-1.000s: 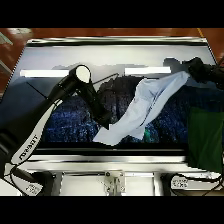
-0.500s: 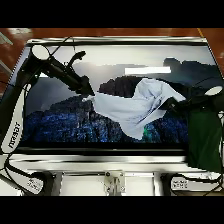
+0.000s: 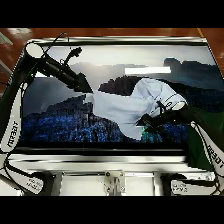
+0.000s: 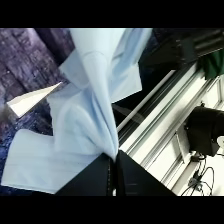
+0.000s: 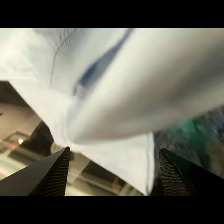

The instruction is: Fold the shirts.

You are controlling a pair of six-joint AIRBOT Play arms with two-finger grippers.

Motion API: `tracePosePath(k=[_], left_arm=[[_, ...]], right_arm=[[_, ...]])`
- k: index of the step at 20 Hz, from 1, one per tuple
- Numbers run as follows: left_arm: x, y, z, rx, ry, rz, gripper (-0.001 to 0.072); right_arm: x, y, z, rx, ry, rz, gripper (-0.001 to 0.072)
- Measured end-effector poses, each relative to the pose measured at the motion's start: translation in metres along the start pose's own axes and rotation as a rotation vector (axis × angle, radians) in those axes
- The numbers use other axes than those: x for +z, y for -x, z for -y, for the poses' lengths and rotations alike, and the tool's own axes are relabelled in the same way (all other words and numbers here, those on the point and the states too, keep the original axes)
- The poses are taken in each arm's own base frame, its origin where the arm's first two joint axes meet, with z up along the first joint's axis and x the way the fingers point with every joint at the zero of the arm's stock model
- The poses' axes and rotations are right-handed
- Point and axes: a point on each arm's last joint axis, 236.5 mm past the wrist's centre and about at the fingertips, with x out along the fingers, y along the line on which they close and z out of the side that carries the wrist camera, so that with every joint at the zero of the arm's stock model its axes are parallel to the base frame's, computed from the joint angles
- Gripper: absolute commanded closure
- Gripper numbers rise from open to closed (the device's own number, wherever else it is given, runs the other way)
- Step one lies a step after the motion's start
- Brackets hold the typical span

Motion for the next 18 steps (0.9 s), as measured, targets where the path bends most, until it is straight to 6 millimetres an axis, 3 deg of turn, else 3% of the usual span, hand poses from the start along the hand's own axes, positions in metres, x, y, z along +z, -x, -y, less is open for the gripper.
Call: tracePosePath(k=[1,3,5,6,8,11,14,16,18], left_arm=[[0.001,0.000,0.003,-0.015,-0.008,0.006,0.0669],[0.003,0.001,0.007,-0.030,-0.022,0.015,0.0669],[0.005,0.001,0.009,-0.042,-0.036,0.021,0.0669],[0.005,0.002,0.010,-0.045,-0.041,0.025,0.0669],[0.007,0.003,0.010,-0.048,-0.054,0.031,0.0670],[0.014,0.012,0.007,-0.021,-0.069,0.078,0.0671],[0.035,0.050,0.010,0.075,-0.113,0.230,0.0671],[0.052,0.102,0.036,0.150,-0.189,0.417,0.0669],[0.063,0.176,0.090,0.226,-0.302,0.677,0.0669]], right_arm=[[0.001,-0.007,-0.005,-0.007,0.000,0.014,0.0056],[0.002,-0.018,-0.015,-0.019,0.007,0.036,0.0216],[0.004,-0.027,-0.020,-0.043,0.021,0.064,0.0598],[0.006,-0.029,-0.022,-0.045,0.019,0.076,0.0648],[0.005,-0.029,-0.031,-0.042,0.032,0.079,0.0650],[0.011,-0.004,-0.058,-0.026,0.146,0.130,0.0650],[0.020,0.061,-0.110,-0.015,0.401,0.272,0.0650],[0.024,0.138,-0.160,-0.018,0.617,0.468,0.0651],[0.012,0.231,-0.210,-0.037,0.783,0.729,0.0651]])
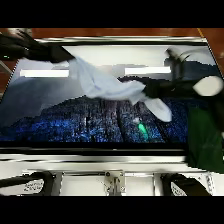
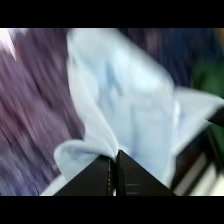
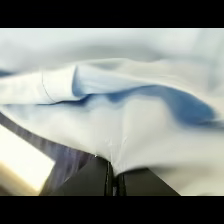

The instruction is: Fold the shirts.

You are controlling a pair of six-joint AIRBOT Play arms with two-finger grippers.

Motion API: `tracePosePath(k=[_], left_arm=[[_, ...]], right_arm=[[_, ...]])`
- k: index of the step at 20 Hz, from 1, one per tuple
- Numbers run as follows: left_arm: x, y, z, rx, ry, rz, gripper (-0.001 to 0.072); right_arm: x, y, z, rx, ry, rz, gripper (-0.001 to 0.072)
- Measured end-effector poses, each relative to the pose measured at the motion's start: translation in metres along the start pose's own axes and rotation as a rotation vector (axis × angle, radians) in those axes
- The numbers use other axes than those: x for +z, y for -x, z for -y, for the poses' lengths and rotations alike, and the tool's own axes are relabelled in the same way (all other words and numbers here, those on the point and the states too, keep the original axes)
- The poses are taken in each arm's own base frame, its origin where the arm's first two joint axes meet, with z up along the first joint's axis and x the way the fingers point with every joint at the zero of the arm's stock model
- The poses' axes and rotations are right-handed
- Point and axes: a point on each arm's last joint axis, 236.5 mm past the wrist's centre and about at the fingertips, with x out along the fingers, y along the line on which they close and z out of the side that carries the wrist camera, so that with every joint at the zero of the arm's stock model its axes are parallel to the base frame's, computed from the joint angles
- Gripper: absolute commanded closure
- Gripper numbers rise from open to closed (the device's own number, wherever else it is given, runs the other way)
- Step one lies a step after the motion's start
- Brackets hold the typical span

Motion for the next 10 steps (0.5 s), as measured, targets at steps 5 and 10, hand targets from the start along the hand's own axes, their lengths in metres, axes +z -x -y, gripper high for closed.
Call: tracePosePath(k=[5,10], left_arm=[[0.116,0.203,0.137,0.099,-0.270,0.681,0.0669],[0.090,0.301,0.223,0.136,-0.440,0.848,0.0669]], right_arm=[[0.128,0.192,-0.058,-0.112,0.128,0.555,0.0651],[0.132,0.258,-0.094,-0.057,0.061,0.648,0.0651]])
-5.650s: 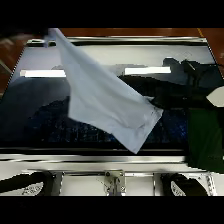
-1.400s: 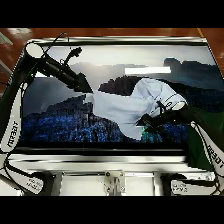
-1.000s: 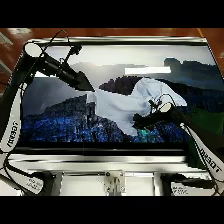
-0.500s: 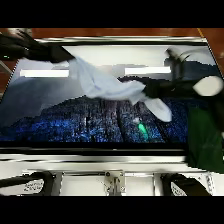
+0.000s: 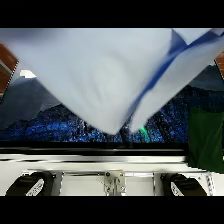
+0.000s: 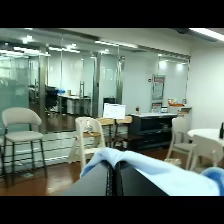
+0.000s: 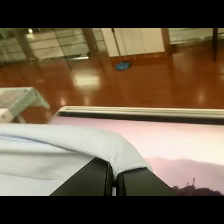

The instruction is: Fold the shirts.

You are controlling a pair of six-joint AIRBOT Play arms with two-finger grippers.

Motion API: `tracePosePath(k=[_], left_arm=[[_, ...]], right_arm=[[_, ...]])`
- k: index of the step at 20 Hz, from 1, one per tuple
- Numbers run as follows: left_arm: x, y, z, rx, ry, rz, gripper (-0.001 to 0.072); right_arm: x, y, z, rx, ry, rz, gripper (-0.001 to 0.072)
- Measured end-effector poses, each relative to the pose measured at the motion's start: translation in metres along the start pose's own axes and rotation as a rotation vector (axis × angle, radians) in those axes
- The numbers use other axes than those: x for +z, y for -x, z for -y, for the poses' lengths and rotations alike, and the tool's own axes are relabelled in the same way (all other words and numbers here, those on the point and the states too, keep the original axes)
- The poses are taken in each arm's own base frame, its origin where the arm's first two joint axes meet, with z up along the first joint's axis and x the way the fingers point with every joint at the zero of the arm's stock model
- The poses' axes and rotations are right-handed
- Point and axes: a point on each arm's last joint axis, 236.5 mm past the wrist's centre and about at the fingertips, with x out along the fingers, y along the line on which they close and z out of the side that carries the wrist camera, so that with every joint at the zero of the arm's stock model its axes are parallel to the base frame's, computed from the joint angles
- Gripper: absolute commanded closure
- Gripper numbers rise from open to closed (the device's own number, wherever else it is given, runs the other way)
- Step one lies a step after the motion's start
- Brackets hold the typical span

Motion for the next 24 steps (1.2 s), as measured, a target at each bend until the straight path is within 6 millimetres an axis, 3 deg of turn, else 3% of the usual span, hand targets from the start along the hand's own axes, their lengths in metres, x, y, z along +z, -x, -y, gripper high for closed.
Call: tracePosePath(k=[2,5,7,10,13,18,21,24], left_arm=[[-0.010,0.015,0.000,0.043,-0.060,-0.068,0.0669],[-0.052,0.027,-0.025,0.146,-0.083,-0.254,0.0669],[-0.091,0.030,-0.043,0.196,-0.064,-0.391,0.0669],[-0.169,0.028,-0.077,0.251,0.004,-0.607,0.0668],[-0.257,0.018,-0.113,0.295,0.088,-0.783,0.0668],[-0.395,-0.012,-0.157,0.321,0.268,-0.956,0.0668],[-0.477,-0.023,-0.164,0.306,0.440,-1.056,0.0668],[-0.554,-0.019,-0.156,0.287,0.610,-1.180,0.0669]], right_arm=[[-0.009,0.007,-0.002,-0.005,-0.023,-0.050,0.0651],[-0.046,0.010,0.014,-0.073,-0.039,-0.213,0.0651],[-0.094,0.006,0.032,-0.130,-0.061,-0.418,0.0650],[-0.172,-0.007,0.059,-0.194,-0.120,-0.726,0.0650],[-0.238,-0.043,0.091,-0.241,-0.167,-0.907,0.0650],[-0.317,-0.144,0.149,-0.310,-0.258,-0.914,0.0650],[-0.360,-0.188,0.174,-0.336,-0.320,-0.896,0.0650],[-0.404,-0.212,0.184,-0.343,-0.408,-0.925,0.0649]])
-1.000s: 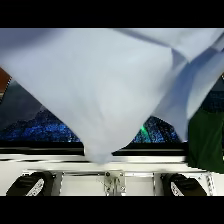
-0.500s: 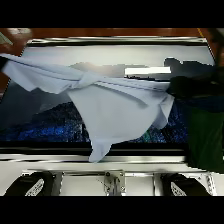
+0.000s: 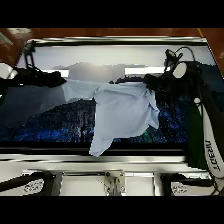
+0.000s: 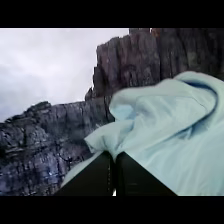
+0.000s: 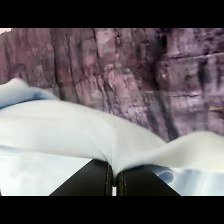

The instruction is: Fold the shirts.

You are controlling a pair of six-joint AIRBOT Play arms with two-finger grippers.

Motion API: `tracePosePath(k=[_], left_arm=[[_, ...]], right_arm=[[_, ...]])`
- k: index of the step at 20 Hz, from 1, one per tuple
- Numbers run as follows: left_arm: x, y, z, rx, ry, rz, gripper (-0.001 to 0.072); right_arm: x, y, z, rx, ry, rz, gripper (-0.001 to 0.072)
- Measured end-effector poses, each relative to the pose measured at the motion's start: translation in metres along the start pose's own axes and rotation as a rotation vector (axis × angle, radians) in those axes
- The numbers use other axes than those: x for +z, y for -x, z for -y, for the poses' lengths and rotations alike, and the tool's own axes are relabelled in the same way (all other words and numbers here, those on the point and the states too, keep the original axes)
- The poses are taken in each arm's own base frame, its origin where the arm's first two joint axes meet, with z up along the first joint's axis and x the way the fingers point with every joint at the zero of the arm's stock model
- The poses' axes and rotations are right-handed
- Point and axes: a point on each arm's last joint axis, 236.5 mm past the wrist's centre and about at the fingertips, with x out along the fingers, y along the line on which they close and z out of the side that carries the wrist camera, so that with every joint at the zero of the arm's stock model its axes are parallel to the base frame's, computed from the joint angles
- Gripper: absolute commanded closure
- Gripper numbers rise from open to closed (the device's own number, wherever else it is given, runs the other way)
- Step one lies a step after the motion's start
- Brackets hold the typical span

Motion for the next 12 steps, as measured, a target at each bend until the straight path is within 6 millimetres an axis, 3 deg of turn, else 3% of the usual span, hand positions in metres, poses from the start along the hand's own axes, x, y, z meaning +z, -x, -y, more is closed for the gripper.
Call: tracePosePath(k=[1,2,3,4,7,8,9,11,12], left_arm=[[-0.011,-0.018,-0.002,-0.015,0.027,-0.049,0.0646],[-0.023,-0.034,-0.004,-0.030,0.051,-0.100,0.0467],[-0.033,-0.045,-0.005,-0.039,0.072,-0.141,0.0241],[-0.042,-0.053,-0.006,-0.048,0.096,-0.181,0.0181],[-0.052,-0.046,-0.017,-0.054,0.131,-0.267,0.0213],[-0.052,-0.035,-0.025,-0.045,0.140,-0.296,0.0365],[-0.053,-0.021,-0.037,-0.024,0.143,-0.322,0.0488],[-0.060,0.015,-0.063,0.040,0.162,-0.380,0.0520],[-0.067,0.034,-0.075,0.075,0.175,-0.407,0.0509]], right_arm=[[-0.002,-0.014,0.000,0.014,-0.026,-0.016,0.0609],[-0.004,-0.024,0.000,0.025,-0.049,-0.028,0.0413],[-0.003,-0.030,-0.001,0.037,-0.065,-0.023,0.0172],[0.000,-0.033,-0.001,0.046,-0.077,-0.018,0.0092],[0.018,-0.011,0.005,0.052,-0.021,0.009,0.0092],[0.024,0.004,0.014,0.032,0.016,0.017,0.0098],[0.029,0.024,0.030,-0.010,0.055,0.016,0.0098],[0.024,0.066,0.081,-0.147,0.100,-0.026,0.0102],[0.015,0.085,0.111,-0.218,0.095,-0.067,0.0172]])
